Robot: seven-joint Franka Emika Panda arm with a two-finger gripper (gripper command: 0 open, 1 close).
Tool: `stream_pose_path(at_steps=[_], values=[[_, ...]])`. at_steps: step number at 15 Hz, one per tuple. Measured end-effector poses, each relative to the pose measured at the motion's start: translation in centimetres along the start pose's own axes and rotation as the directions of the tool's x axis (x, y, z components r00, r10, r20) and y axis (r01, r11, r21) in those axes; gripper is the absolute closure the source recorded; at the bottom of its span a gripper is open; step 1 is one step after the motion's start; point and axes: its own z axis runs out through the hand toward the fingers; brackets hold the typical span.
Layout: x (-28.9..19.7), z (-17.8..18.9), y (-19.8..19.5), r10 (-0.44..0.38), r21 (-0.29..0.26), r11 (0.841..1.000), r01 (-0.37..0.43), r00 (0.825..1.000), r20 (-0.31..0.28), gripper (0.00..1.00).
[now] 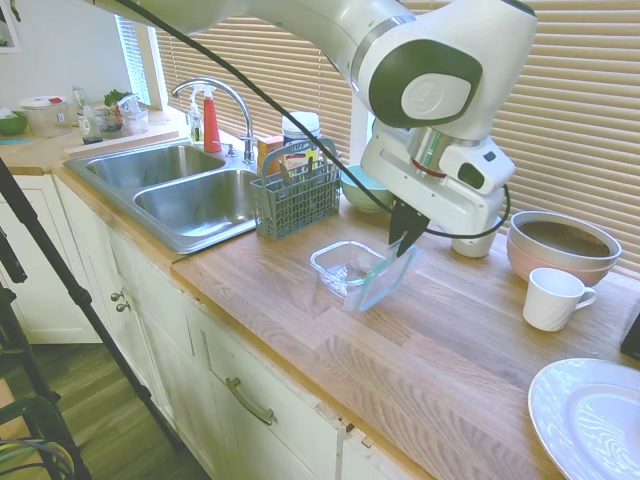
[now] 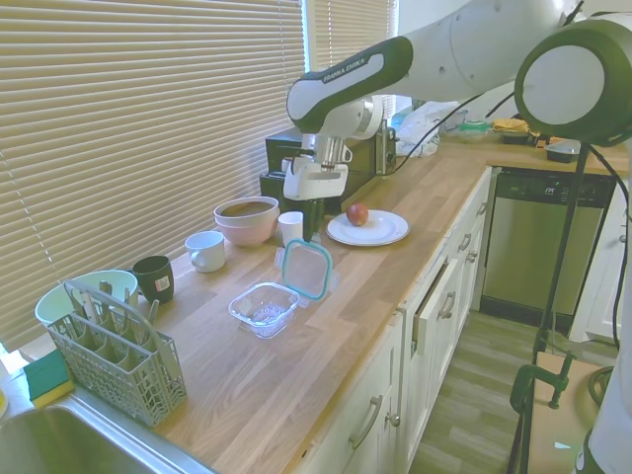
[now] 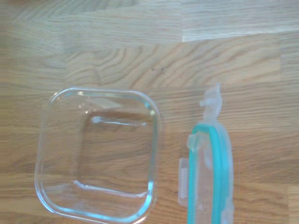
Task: Cover the lid of the food container
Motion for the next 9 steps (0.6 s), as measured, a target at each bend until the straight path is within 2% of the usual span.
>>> stream_pose_path(at_steps=[9], values=[[-3.4,-1.7,-3.4,-0.019,-0.010,1.000,0.019,0.999,-0.028,1.00]])
